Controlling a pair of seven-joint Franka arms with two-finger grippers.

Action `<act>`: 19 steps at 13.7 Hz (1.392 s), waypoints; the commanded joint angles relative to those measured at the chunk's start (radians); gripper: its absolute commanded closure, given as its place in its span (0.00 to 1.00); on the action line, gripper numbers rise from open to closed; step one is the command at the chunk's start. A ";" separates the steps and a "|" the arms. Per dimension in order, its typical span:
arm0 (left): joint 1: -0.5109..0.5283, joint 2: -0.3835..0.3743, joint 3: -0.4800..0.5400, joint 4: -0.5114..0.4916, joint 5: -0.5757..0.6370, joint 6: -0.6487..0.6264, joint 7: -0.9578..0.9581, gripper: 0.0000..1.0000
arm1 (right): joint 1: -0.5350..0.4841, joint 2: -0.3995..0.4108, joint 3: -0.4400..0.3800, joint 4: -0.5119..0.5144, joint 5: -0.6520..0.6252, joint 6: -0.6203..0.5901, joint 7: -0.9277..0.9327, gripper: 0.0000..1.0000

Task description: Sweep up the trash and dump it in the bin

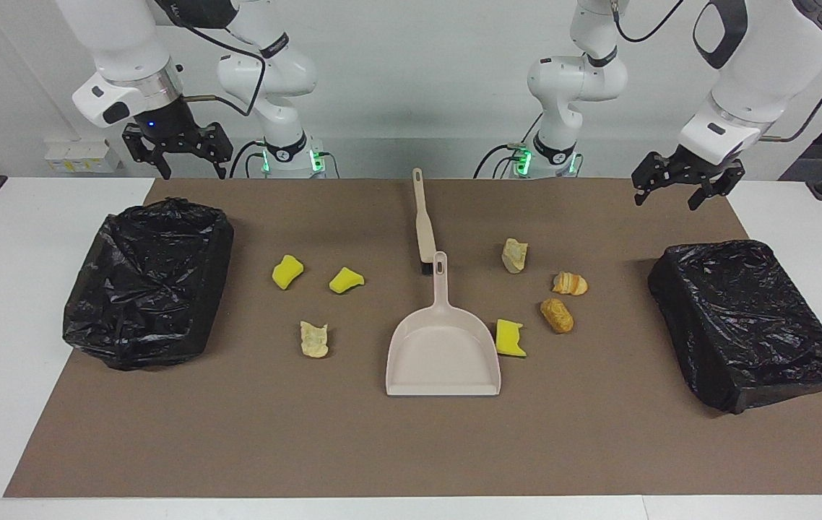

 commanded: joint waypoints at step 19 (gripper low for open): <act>-0.157 -0.140 -0.016 -0.418 -0.076 0.409 -0.131 0.00 | -0.007 -0.003 0.001 -0.009 0.001 0.013 0.002 0.00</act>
